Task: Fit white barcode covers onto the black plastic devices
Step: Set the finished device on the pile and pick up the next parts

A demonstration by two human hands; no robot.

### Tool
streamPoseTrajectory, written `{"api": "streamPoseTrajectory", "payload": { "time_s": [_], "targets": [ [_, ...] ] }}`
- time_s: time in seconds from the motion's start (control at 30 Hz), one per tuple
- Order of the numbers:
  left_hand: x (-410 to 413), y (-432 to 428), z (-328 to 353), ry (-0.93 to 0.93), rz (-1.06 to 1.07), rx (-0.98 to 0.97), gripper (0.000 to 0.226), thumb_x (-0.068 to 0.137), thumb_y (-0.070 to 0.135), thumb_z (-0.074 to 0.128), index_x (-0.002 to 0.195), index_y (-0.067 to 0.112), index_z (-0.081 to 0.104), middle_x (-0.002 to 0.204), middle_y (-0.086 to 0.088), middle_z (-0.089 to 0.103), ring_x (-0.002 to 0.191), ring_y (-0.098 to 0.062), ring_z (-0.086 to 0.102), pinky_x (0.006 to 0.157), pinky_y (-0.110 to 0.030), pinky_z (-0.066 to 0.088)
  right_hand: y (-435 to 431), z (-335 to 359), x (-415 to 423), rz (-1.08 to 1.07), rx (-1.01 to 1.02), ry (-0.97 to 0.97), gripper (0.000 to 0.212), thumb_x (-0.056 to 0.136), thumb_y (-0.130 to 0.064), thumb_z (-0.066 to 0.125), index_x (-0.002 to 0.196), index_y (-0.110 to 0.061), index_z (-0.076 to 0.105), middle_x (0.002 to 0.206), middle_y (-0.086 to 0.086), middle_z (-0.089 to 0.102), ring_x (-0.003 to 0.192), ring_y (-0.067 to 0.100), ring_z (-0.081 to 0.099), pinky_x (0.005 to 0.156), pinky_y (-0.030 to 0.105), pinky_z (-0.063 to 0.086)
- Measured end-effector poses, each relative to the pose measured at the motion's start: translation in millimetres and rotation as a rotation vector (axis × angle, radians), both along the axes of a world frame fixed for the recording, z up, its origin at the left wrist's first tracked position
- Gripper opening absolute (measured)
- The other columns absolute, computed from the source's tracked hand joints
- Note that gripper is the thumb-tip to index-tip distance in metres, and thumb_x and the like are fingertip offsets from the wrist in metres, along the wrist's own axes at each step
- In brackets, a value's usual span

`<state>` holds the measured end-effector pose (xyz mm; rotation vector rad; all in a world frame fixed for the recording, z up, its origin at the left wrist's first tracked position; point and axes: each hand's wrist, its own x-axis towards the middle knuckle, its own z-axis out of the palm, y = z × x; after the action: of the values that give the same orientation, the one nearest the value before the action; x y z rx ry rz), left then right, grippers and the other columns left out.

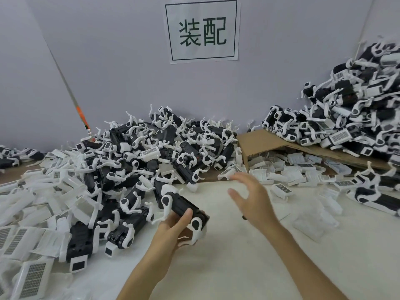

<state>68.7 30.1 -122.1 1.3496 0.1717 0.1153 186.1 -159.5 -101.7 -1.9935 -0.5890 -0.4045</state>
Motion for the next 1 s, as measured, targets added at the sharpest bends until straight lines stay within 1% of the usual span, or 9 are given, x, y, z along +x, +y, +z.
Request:
{"api": "streamPoseTrajectory", "payload": {
  "time_s": [0.13, 0.2, 0.27, 0.37, 0.43, 0.6, 0.73, 0.9, 1.0],
  "targets": [
    [0, -1, 2, 0.012, 0.033, -0.059, 0.044, 0.066, 0.05, 0.074, 0.09, 0.013, 0.067, 0.075, 0.0, 0.066, 0.057, -0.015, 0.058, 0.054, -0.026, 0.053, -58, -10, 39, -0.489, -0.394, 0.231, 0.06, 0.091, -0.03, 0.067, 0.146, -0.023, 0.045, 0.158, 0.005, 0.034, 0.143, 0.029, 0.034, 0.113, 0.048, 0.03],
    [0, -3, 1, 0.01, 0.021, -0.056, 0.043, 0.066, 0.051, 0.075, 0.087, 0.015, 0.067, 0.072, -0.001, 0.063, 0.056, -0.016, 0.056, 0.054, -0.026, 0.052, -75, -18, 47, -0.517, -0.473, 0.372, 0.061, 0.092, -0.035, 0.063, 0.148, -0.026, 0.041, 0.159, 0.005, 0.03, 0.141, 0.031, 0.034, 0.111, 0.048, 0.03],
    [0, -3, 0, 0.003, 0.008, -0.028, 0.045, 0.069, 0.053, 0.073, 0.09, 0.014, 0.065, 0.075, -0.004, 0.065, 0.059, -0.019, 0.059, 0.055, -0.026, 0.052, -77, -24, 51, -0.509, -0.487, 0.403, 0.05, 0.092, -0.032, 0.062, 0.141, -0.028, 0.049, 0.148, 0.003, 0.044, 0.128, 0.03, 0.047, 0.103, 0.043, 0.035],
    [0, -1, -1, -0.005, 0.006, 0.014, 0.047, 0.074, 0.054, 0.069, 0.094, 0.012, 0.064, 0.083, -0.008, 0.07, 0.065, -0.023, 0.065, 0.059, -0.028, 0.051, -69, -27, 50, -0.496, -0.404, 0.304, 0.027, 0.088, -0.02, 0.067, 0.113, -0.028, 0.064, 0.122, 0.002, 0.058, 0.105, 0.025, 0.056, 0.09, 0.039, 0.039],
    [1, 0, -2, -0.003, 0.027, -0.007, 0.042, 0.072, 0.054, 0.07, 0.086, 0.015, 0.067, 0.08, -0.009, 0.068, 0.061, -0.022, 0.062, 0.058, -0.028, 0.05, -65, -26, 49, -0.444, -0.345, 0.282, 0.023, 0.085, -0.013, 0.071, 0.106, -0.023, 0.068, 0.116, 0.005, 0.058, 0.102, 0.025, 0.056, 0.082, 0.036, 0.043],
    [6, -1, -5, 0.01, 0.075, -0.036, 0.055, 0.069, 0.061, 0.067, 0.087, 0.009, 0.06, 0.072, -0.007, 0.058, 0.053, -0.017, 0.052, 0.052, -0.026, 0.048, -63, -24, 51, -0.401, -0.237, 0.354, 0.045, 0.073, -0.013, 0.082, 0.115, -0.019, 0.066, 0.107, 0.004, 0.062, 0.112, 0.027, 0.054, 0.08, 0.032, 0.045],
    [9, -4, -5, 0.032, 0.071, -0.025, 0.056, 0.081, 0.063, 0.05, 0.082, 0.009, 0.063, 0.064, -0.006, 0.061, 0.05, -0.016, 0.054, 0.048, -0.026, 0.047, -59, -19, 47, -0.372, -0.098, 0.344, 0.035, 0.068, -0.02, 0.087, 0.097, -0.028, 0.068, 0.103, -0.006, 0.067, 0.093, 0.014, 0.059, 0.064, 0.02, 0.043],
    [8, -3, -5, 0.013, 0.03, 0.003, 0.061, 0.087, 0.064, 0.041, 0.065, 0.014, 0.067, 0.06, -0.01, 0.06, 0.05, -0.019, 0.054, 0.049, -0.026, 0.044, -52, -17, 40, -0.318, 0.002, 0.247, 0.035, 0.075, -0.003, 0.073, 0.092, -0.034, 0.066, 0.099, -0.007, 0.067, 0.079, 0.001, 0.056, 0.058, 0.017, 0.04],
    [7, -2, -6, 0.017, 0.042, -0.004, 0.056, 0.086, 0.064, 0.043, 0.066, 0.022, 0.073, 0.069, -0.011, 0.065, 0.054, -0.019, 0.058, 0.049, -0.025, 0.046, -47, -18, 38, -0.296, 0.055, 0.225, 0.045, 0.073, 0.003, 0.074, 0.099, -0.031, 0.061, 0.105, -0.004, 0.064, 0.087, 0.012, 0.059, 0.061, 0.02, 0.042]
  ]
}}
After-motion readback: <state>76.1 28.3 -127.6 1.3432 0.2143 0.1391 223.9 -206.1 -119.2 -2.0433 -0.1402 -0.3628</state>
